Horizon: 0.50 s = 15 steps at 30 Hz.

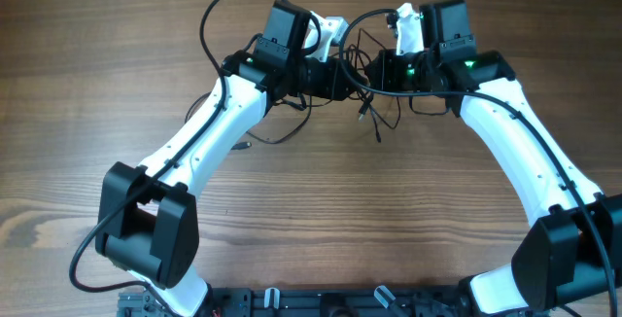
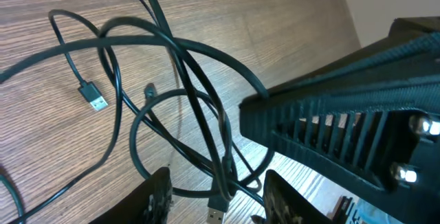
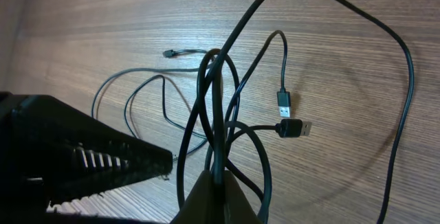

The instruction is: Untangle cables

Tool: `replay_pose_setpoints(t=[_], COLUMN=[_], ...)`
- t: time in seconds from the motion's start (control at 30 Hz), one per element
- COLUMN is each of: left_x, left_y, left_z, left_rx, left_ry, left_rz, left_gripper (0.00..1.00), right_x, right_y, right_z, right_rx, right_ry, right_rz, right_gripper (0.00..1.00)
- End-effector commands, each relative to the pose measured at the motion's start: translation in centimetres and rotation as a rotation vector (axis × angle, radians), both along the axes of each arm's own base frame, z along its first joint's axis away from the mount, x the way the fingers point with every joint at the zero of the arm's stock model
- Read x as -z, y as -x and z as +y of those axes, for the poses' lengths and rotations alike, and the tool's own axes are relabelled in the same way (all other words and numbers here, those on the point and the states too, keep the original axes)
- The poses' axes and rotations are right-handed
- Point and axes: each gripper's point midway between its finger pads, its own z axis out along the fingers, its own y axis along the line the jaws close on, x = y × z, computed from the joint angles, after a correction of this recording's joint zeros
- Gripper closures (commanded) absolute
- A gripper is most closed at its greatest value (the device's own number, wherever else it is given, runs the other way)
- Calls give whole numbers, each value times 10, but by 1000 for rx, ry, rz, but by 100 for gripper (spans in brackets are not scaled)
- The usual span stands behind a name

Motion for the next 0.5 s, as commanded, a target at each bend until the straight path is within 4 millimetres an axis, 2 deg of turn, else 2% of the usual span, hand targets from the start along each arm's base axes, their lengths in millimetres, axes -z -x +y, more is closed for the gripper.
replay_pose_setpoints(t=[0.0,0.13,0.33,0.47], left_x=[3,5,27,35], left_y=[-4,-7,-12,-15], left_z=[0,-2,-4,-6], left_rx=[-9,-7,-7,-4], left_ry=[-12,-9,-24,-23], left_rz=[-15,-26,5,12], left_gripper=[59,60,62,65], right_x=[-18,-22,-40,-40], right_y=[3,5,8,10], right_z=[5,4,3,3], right_rx=[-34,-35,-37,-37], right_ry=[-23,-25,-34,-33], right_rz=[-45,-54,-98,-95], right_gripper=[96,96,95,96])
